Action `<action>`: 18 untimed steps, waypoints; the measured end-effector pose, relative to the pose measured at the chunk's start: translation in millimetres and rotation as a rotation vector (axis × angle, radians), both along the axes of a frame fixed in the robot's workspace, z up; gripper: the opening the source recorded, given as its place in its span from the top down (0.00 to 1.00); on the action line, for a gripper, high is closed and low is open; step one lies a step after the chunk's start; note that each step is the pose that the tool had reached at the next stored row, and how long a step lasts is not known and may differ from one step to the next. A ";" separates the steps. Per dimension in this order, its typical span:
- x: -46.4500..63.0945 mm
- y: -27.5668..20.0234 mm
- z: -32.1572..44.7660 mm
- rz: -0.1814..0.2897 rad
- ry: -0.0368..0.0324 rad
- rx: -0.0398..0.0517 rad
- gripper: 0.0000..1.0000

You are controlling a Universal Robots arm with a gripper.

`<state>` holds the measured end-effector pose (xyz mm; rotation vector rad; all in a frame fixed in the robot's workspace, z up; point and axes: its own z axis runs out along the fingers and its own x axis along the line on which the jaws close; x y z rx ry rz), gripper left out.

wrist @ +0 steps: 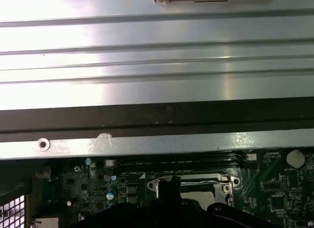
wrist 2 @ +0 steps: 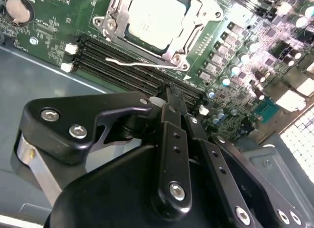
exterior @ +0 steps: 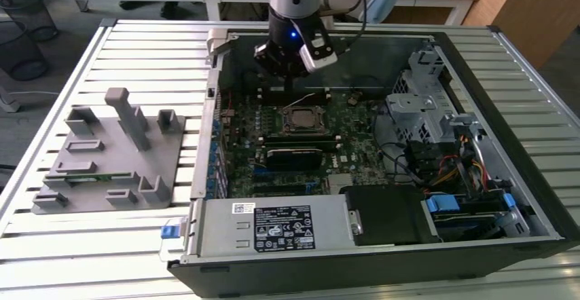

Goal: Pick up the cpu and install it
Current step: 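Install the first cpu locking lever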

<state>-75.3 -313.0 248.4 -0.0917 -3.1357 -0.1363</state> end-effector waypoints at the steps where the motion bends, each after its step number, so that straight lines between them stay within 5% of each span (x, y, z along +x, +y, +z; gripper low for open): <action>1: 0.0 0.0 -0.4 0.001 -0.0014 -0.0059 0.89; 3: 0.1 0.0 -1.8 0.001 -0.0036 -0.0091 0.89; 6: 0.3 0.0 -3.5 0.001 -0.0061 -0.0265 0.89; 12: 6.7 0.7 -5.9 0.002 -0.0064 -0.0274 0.89; 18: 10.7 3.4 -10.5 0.007 -0.0065 -0.0386 0.89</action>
